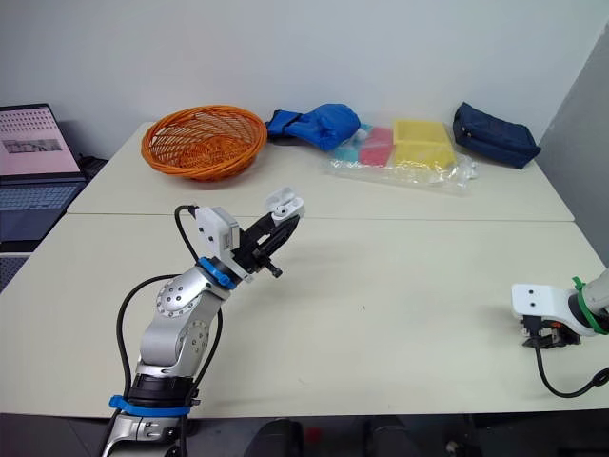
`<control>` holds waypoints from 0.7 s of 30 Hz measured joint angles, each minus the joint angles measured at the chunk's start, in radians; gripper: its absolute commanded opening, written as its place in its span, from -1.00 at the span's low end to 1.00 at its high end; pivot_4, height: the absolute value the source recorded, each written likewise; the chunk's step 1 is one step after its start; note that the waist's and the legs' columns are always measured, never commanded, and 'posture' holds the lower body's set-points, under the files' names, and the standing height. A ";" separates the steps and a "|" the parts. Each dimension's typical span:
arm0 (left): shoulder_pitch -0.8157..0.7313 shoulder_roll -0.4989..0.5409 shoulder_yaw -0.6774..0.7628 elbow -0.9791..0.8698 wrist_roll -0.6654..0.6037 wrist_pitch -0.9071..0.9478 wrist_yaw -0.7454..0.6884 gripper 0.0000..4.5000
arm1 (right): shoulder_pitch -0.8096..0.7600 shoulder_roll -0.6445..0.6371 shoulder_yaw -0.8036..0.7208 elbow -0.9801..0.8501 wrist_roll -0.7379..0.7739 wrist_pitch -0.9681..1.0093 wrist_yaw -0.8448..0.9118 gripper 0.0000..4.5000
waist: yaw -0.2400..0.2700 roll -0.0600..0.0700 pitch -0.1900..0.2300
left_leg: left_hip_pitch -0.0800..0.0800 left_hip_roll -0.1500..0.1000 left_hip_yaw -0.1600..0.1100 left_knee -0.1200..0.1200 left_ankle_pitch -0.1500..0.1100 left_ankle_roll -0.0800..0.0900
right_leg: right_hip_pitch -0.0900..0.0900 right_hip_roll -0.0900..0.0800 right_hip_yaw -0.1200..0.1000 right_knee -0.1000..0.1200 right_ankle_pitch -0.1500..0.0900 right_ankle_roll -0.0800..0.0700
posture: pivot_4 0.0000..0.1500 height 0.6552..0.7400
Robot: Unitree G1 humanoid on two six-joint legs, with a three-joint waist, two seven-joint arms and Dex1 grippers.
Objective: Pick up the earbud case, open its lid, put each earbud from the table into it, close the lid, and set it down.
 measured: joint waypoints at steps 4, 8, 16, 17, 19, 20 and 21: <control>0.000 0.000 0.000 0.000 0.000 0.000 0.000 -0.66 | 0.000 0.000 0.002 0.000 0.000 0.008 0.006 -0.40 | 0.000 -0.001 0.000 | 0.001 0.000 0.001 0.000 0.000 0.000 | 0.000 0.000 0.002 0.000 0.000 0.000 | 1.00 1.00; 0.000 0.000 0.000 0.000 0.000 0.000 -0.001 -0.66 | 0.001 0.000 0.002 -0.001 -0.003 0.014 0.004 -0.82 | -0.002 -0.002 0.000 | 0.003 0.000 0.007 0.000 0.000 0.000 | 0.000 0.000 0.011 0.000 0.000 0.000 | 1.00 1.00; 0.000 0.001 0.000 0.000 0.000 0.000 -0.004 -0.66 | 0.005 -0.001 -0.001 -0.013 -0.007 0.010 -0.001 -0.82 | -0.002 -0.002 0.000 | 0.003 0.000 0.015 0.002 0.000 0.000 | -0.002 -0.001 0.015 -0.001 0.001 0.002 | 1.00 1.00; 0.000 0.001 0.000 0.000 0.000 0.000 -0.004 -0.66 | 0.005 -0.001 -0.002 -0.023 -0.001 0.018 0.002 -0.82 | -0.002 -0.002 0.000 | 0.003 0.000 0.016 0.002 0.000 0.000 | -0.002 -0.001 0.015 -0.001 0.001 0.002 | 1.00 1.00; 0.001 0.005 0.007 0.002 0.000 -0.001 -0.005 -0.66 | -0.027 0.052 -0.012 -0.101 0.056 0.122 0.020 -0.82 | -0.008 -0.003 0.000 | 0.003 0.001 0.016 0.001 0.000 0.000 | -0.003 0.000 0.016 0.000 0.001 0.002 | 1.00 1.00; -0.004 0.002 0.004 0.006 0.000 -0.001 -0.005 -0.66 | -0.046 0.094 -0.016 -0.154 0.095 0.168 0.021 -0.82 | -0.013 -0.003 0.000 | 0.004 0.002 0.016 0.001 0.000 0.000 | -0.004 0.001 0.017 0.001 0.005 0.007 | 1.00 1.00; -0.007 -0.001 0.001 0.007 0.000 -0.003 -0.007 -0.66 | -0.083 0.165 -0.028 -0.218 0.153 0.256 0.010 -0.82 | -0.021 -0.003 0.000 | 0.004 0.002 0.016 0.001 0.000 0.000 | -0.004 0.003 0.018 0.002 0.006 0.007 | 1.00 1.00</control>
